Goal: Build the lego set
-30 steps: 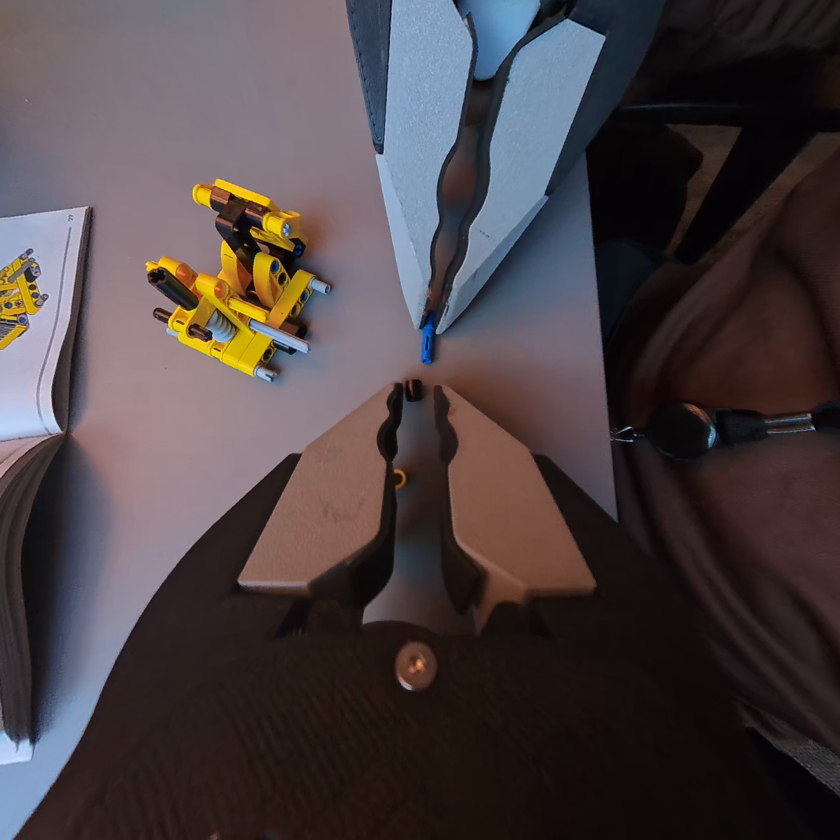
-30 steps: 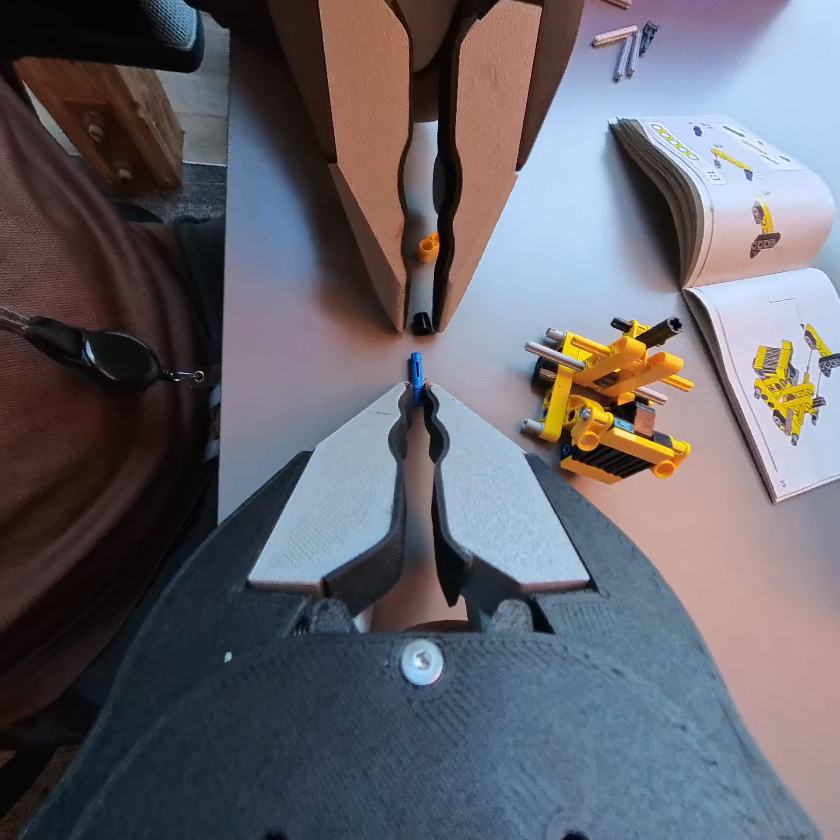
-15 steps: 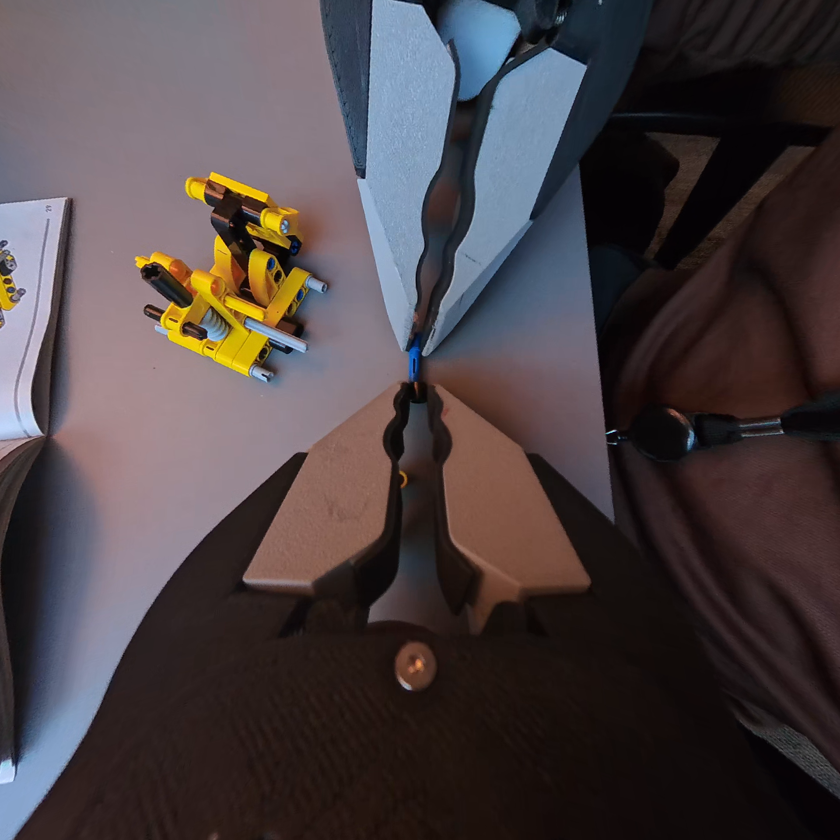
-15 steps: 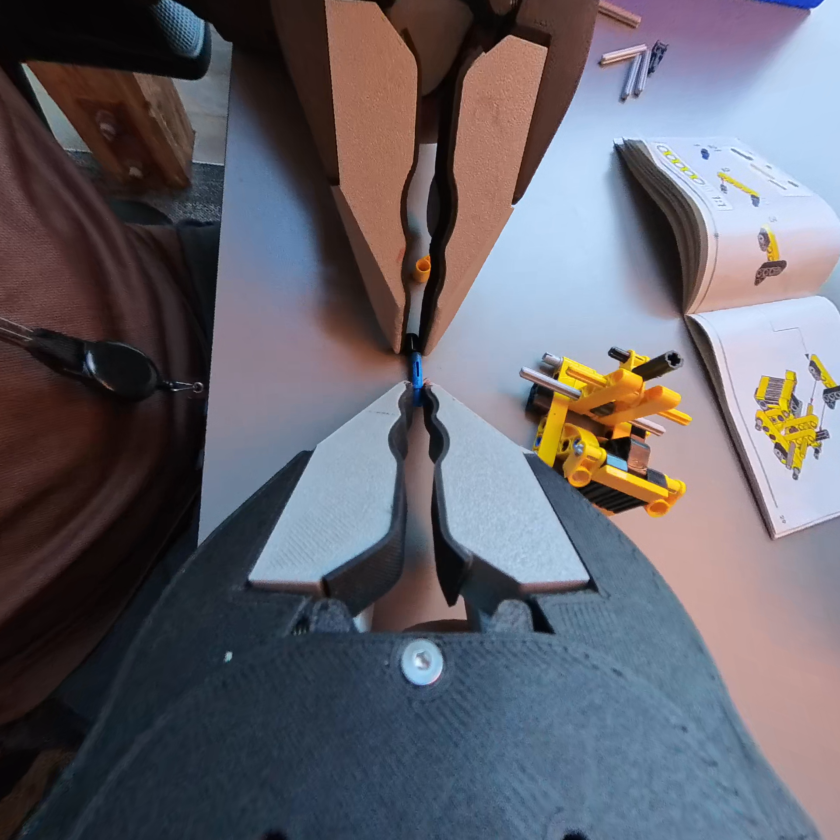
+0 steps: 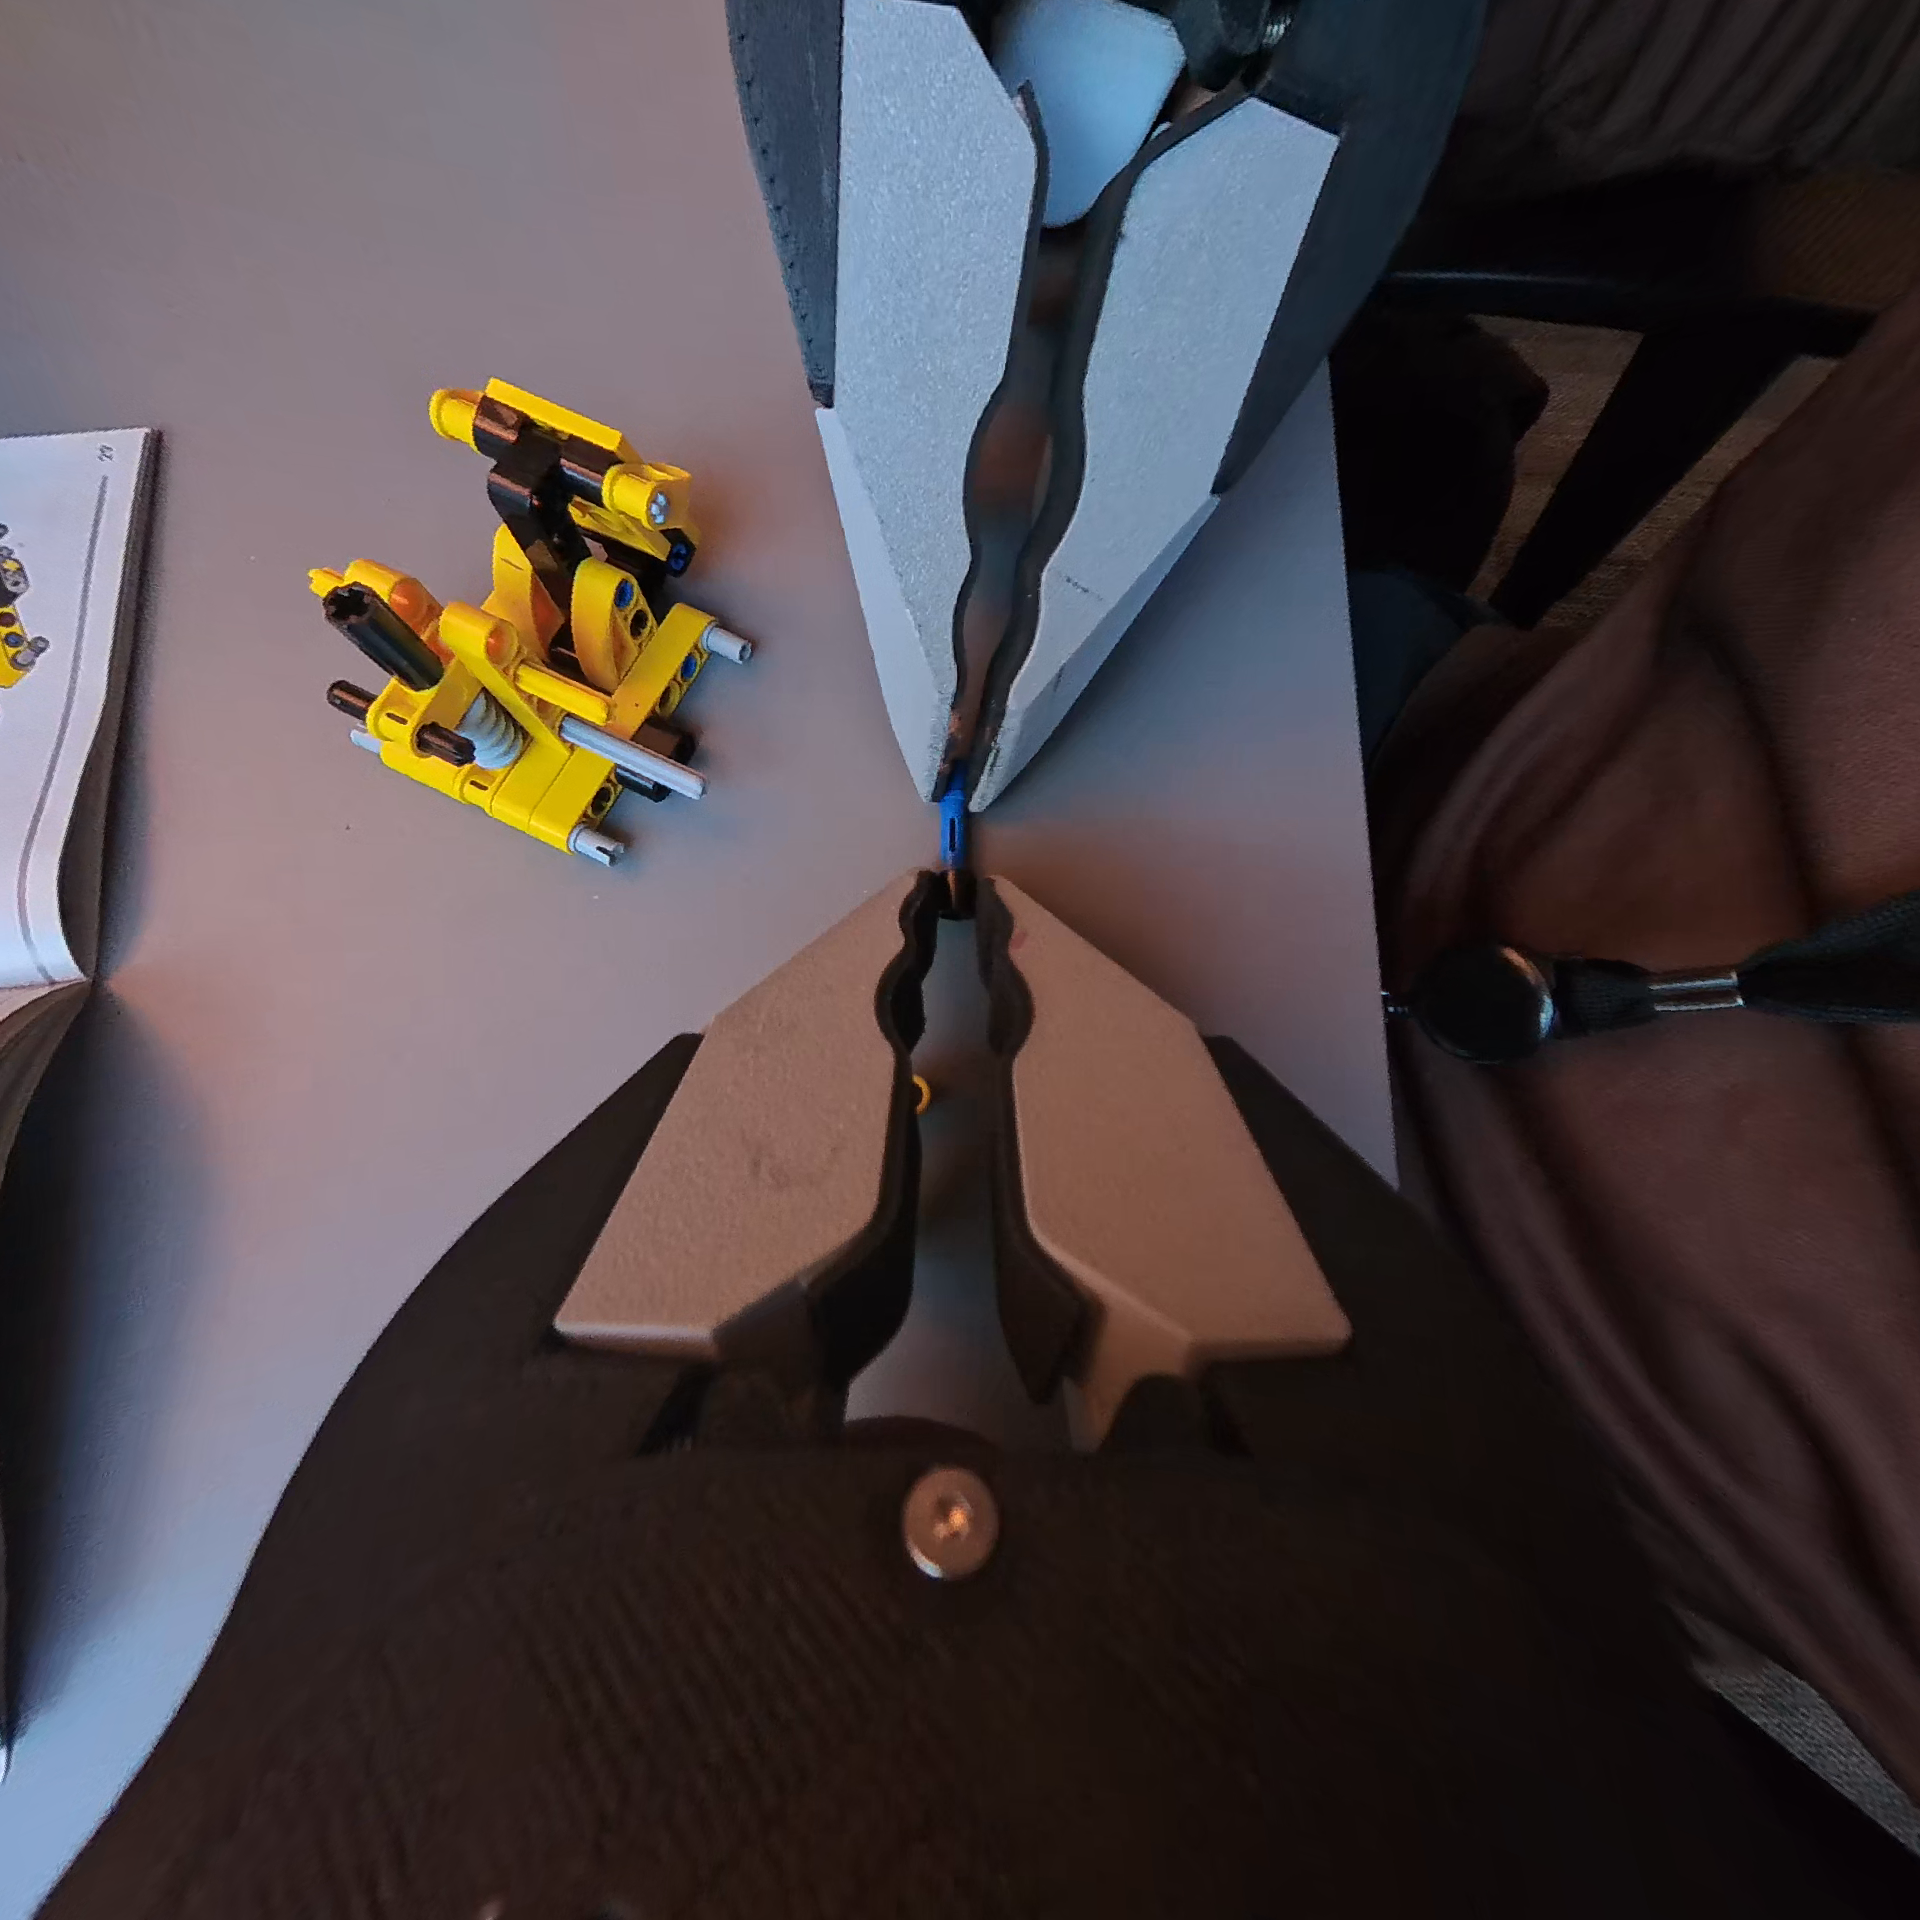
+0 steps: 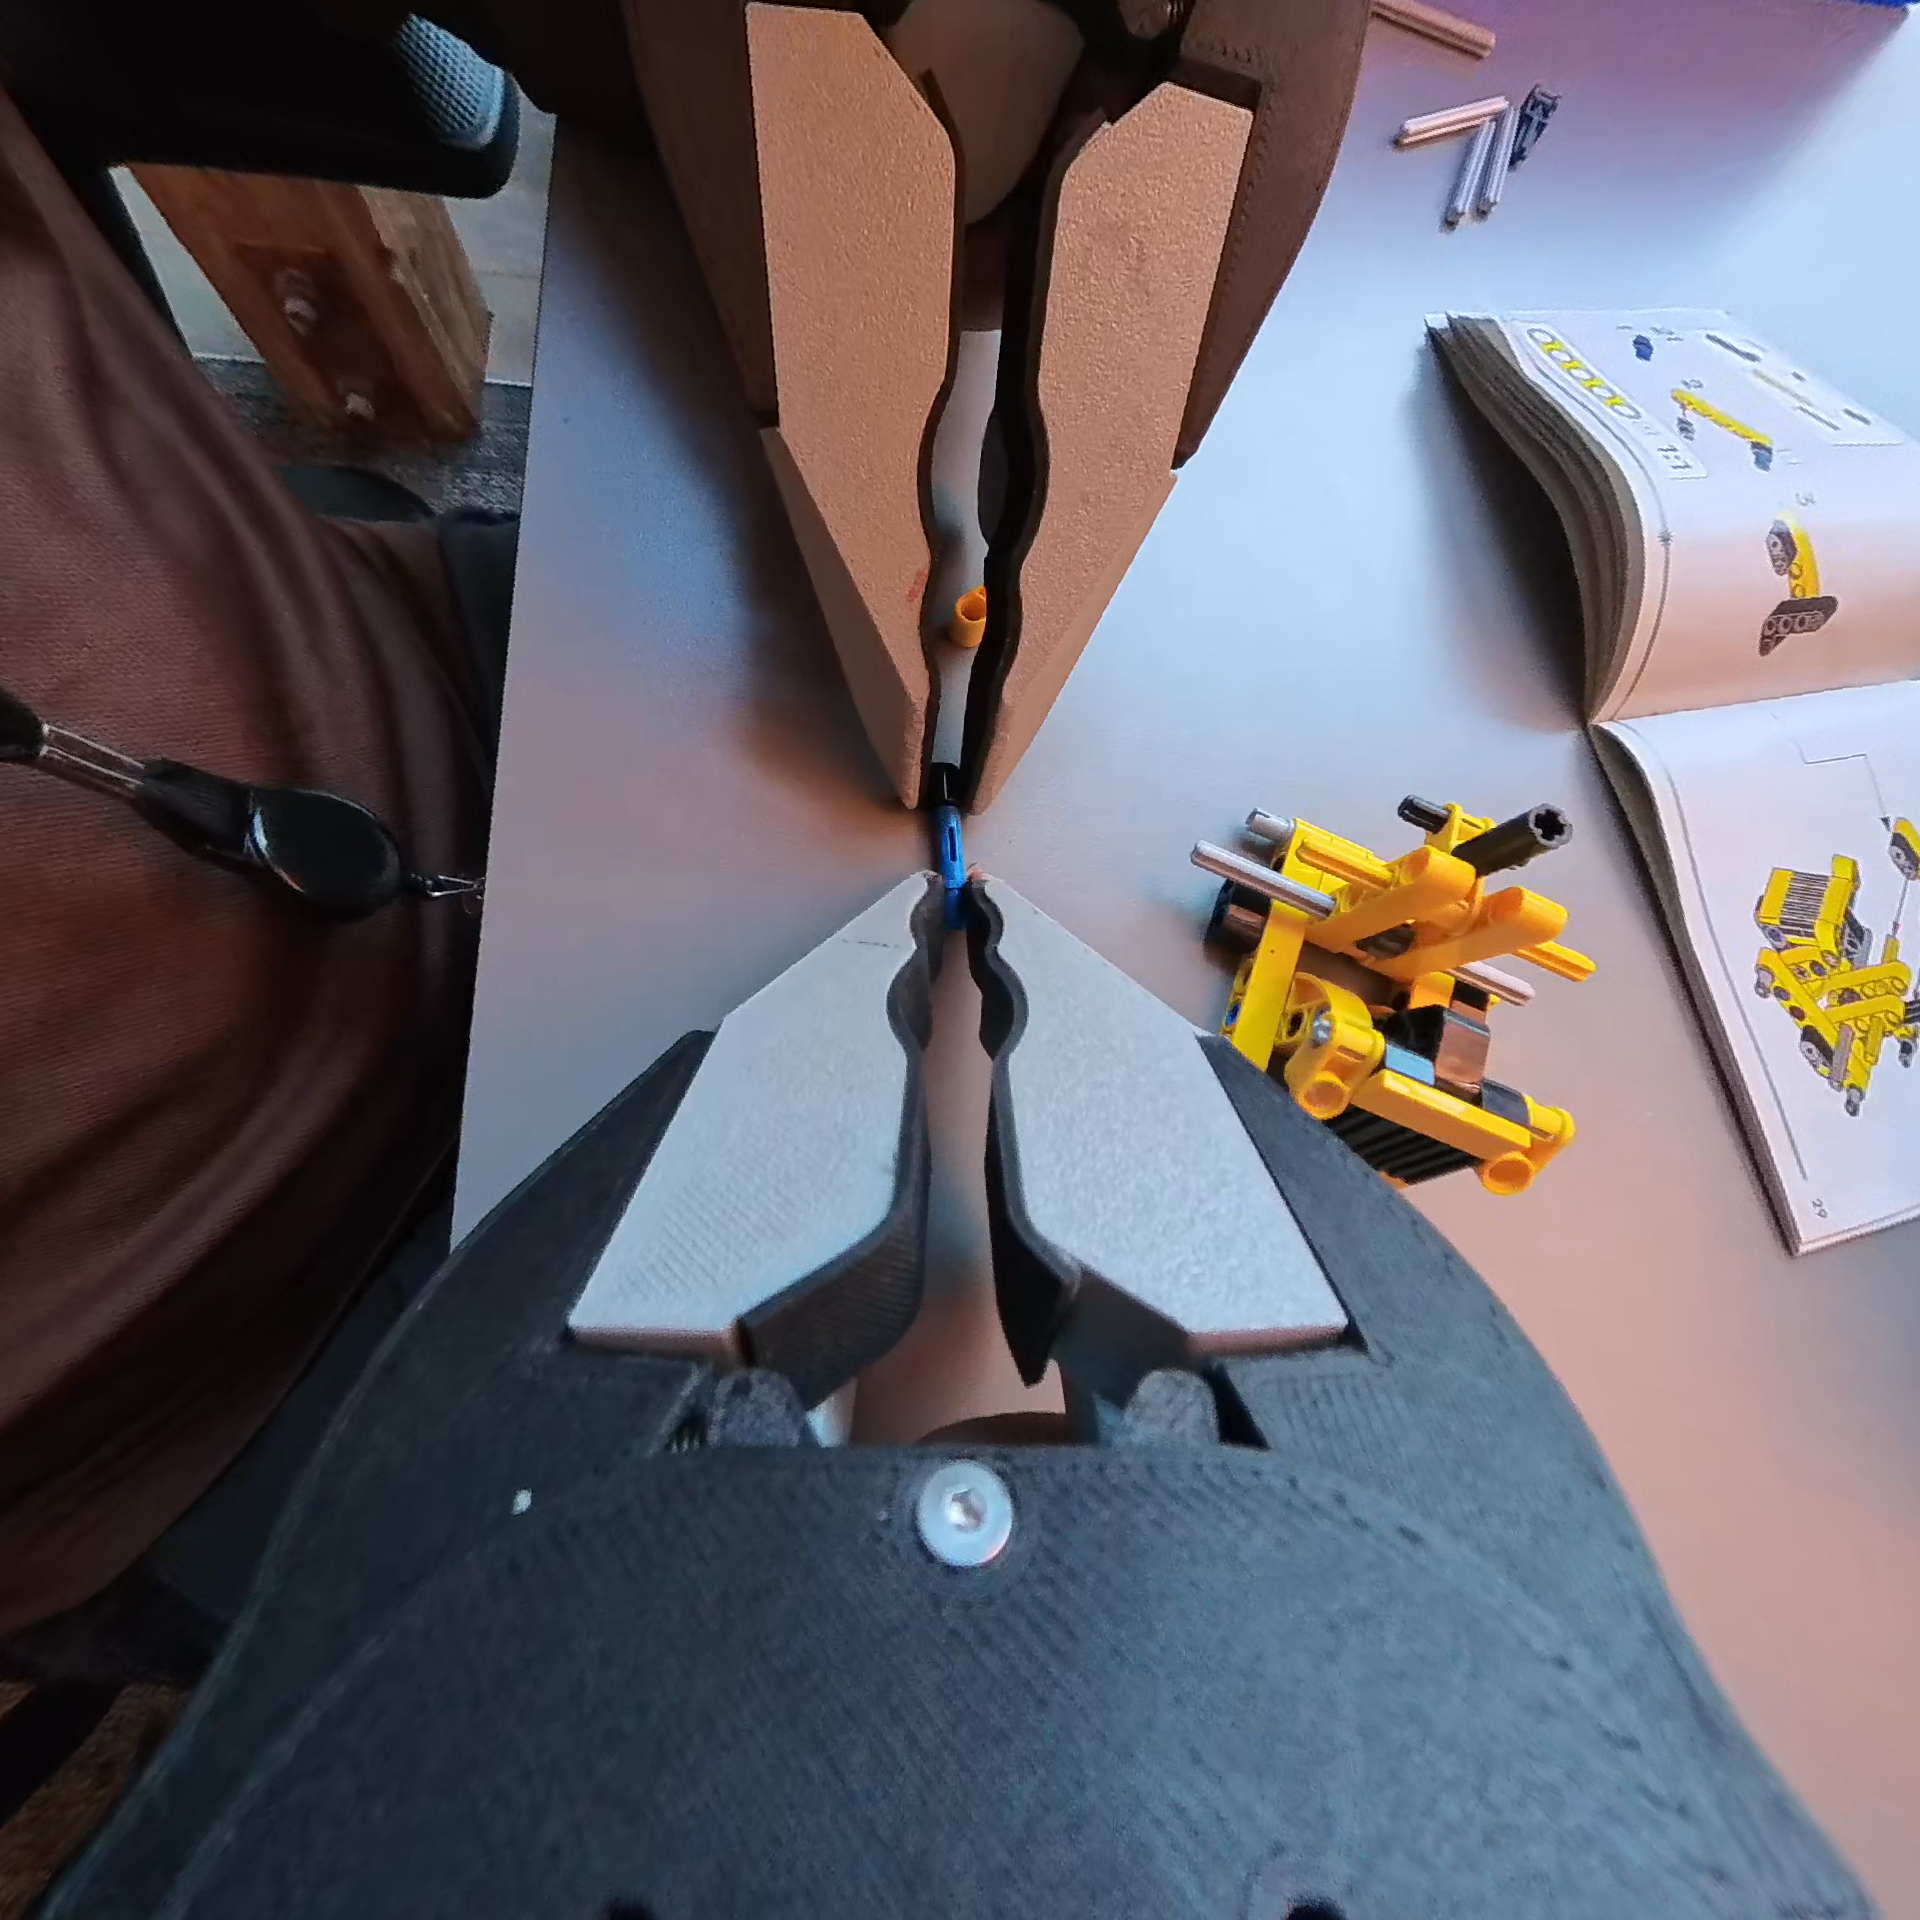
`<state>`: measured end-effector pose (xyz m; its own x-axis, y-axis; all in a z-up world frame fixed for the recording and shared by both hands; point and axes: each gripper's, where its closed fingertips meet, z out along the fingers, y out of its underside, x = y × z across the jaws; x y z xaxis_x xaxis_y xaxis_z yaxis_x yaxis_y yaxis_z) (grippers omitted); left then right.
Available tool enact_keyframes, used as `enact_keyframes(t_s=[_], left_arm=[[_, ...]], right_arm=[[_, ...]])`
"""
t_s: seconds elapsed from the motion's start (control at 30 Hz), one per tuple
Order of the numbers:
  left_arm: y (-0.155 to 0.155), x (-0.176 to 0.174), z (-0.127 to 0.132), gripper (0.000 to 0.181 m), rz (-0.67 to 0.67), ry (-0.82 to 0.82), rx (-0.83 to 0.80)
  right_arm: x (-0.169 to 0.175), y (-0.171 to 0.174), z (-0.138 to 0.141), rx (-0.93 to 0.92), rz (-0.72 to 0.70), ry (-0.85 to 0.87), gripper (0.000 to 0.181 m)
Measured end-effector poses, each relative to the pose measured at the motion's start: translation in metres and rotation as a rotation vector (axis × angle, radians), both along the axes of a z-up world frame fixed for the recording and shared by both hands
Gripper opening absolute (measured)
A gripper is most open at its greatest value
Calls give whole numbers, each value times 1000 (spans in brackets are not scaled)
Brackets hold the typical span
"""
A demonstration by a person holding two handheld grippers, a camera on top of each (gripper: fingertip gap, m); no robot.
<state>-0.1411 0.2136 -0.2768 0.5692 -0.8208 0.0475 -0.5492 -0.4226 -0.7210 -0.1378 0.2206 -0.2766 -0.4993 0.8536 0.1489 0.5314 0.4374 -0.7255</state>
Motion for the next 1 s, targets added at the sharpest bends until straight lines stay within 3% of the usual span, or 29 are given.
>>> enact_keyframes(t_s=[0.37,1.0], left_arm=[[1,-3,0,5,62,41,-40],[2,-3,0,5,38,-15,-24]], right_arm=[[-3,0,3,77,12,-38,1],[-3,-2,6,-6,26,31,1]])
